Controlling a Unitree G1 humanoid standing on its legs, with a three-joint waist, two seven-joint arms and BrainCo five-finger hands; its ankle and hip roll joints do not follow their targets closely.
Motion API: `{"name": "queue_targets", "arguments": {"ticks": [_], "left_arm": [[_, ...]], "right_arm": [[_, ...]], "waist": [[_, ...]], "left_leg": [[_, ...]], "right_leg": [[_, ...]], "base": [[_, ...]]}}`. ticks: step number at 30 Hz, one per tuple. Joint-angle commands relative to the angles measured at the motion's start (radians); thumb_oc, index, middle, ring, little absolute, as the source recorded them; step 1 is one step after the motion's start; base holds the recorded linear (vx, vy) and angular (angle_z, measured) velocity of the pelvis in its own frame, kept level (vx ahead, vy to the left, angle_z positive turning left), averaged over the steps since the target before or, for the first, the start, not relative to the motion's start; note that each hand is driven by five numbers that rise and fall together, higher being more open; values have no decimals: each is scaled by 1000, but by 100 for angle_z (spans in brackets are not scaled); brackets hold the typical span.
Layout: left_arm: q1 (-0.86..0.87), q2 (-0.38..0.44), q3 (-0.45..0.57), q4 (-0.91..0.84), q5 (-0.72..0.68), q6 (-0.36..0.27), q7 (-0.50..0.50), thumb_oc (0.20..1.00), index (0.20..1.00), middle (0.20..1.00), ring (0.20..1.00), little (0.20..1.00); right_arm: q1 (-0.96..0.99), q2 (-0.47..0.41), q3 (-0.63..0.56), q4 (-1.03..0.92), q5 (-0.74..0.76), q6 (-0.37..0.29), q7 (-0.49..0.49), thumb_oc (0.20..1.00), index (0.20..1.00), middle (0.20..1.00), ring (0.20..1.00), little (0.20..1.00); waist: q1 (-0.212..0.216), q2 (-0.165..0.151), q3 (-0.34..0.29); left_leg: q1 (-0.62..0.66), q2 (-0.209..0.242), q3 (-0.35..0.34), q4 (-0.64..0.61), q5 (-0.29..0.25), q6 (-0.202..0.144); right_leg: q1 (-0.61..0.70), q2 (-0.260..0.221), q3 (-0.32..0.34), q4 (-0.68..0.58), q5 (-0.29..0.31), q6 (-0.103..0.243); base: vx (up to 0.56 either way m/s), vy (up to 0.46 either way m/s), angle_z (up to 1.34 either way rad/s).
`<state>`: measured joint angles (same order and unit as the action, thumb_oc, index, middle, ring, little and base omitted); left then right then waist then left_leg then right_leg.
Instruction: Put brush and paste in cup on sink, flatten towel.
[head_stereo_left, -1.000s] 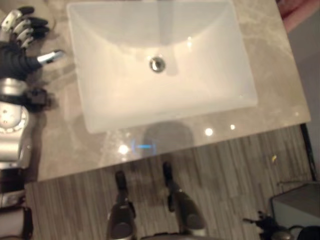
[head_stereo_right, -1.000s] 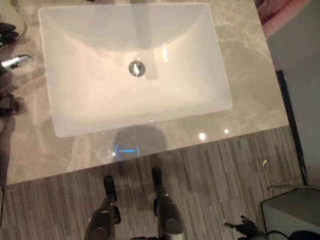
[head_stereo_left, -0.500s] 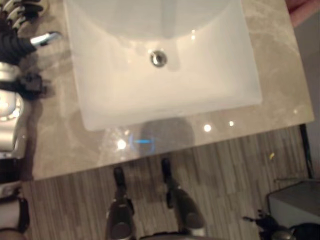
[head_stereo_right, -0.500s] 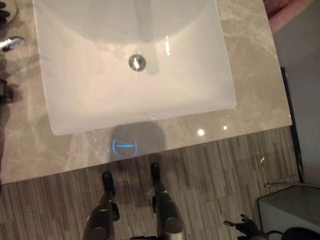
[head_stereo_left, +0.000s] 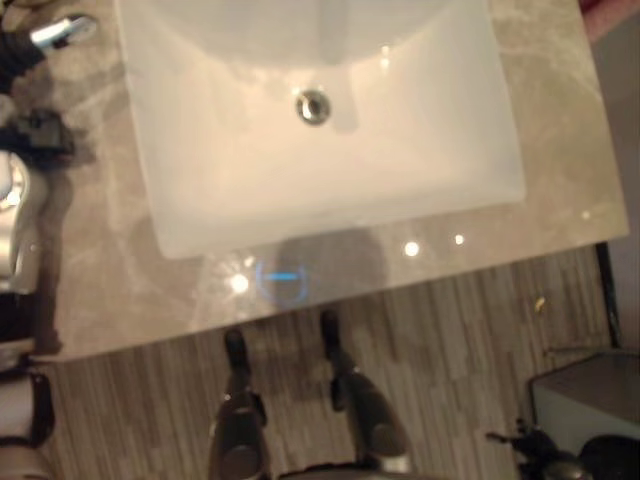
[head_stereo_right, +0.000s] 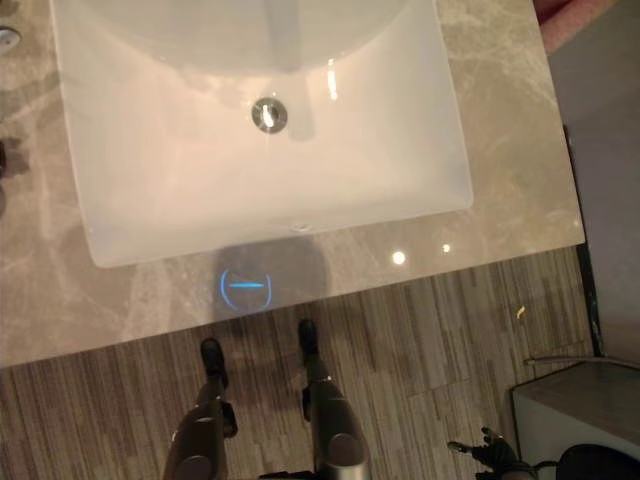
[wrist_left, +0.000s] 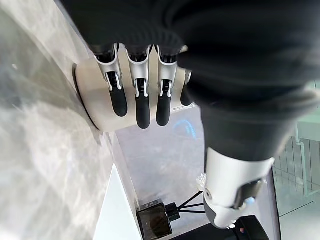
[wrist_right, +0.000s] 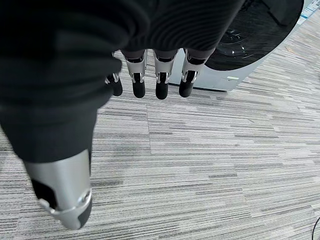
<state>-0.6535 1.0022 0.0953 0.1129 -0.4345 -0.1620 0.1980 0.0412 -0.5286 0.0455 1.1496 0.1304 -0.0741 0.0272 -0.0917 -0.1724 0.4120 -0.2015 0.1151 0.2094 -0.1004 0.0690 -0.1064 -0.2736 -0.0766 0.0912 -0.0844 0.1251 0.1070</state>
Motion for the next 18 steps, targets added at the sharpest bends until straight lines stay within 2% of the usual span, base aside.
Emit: {"name": "queue_targets", "arguments": {"ticks": [1, 9, 12, 18], "left_arm": [[46, -54, -16, 56, 21, -41, 19, 1000, 1000, 1000, 1000, 1000], [186, -128, 2, -22, 20, -15, -27, 1000, 1000, 1000, 1000, 1000], [283, -168, 20, -71, 29, -1, -51, 1000, 1000, 1000, 1000, 1000], [336, -180, 36, -68, 35, 11, -65, 1000, 1000, 1000, 1000, 1000]], "right_arm": [[-19, -46, 44, 20, 35, 4, -10, 1000, 1000, 1000, 1000, 1000], [-14, -55, 30, 44, 34, 12, -9, 1000, 1000, 1000, 1000, 1000], [-7, -59, 21, 64, 28, 17, -8, 1000, 1000, 1000, 1000, 1000], [-10, -73, 11, 87, 24, 24, -11, 1000, 1000, 1000, 1000, 1000]], "waist": [[-20, 5, 48], [-6, 29, -10], [3, 41, -51], [7, 54, -86]], "left_leg": [[34, 2, -98, 13, -49, 32], [69, 3, -92, 13, -57, 30], [95, 5, -87, 13, -62, 27], [112, 5, -87, 13, -68, 25]], "right_leg": [[30, -7, -12, -3, 43, 3], [66, -9, -19, -3, 30, -2], [92, -12, -26, -3, 20, -6], [110, -15, -37, -3, 11, -7]], "base": [[0, 0, 0], [0, 0, 0], [0, 0, 0], [-1, 0, 1]]}}
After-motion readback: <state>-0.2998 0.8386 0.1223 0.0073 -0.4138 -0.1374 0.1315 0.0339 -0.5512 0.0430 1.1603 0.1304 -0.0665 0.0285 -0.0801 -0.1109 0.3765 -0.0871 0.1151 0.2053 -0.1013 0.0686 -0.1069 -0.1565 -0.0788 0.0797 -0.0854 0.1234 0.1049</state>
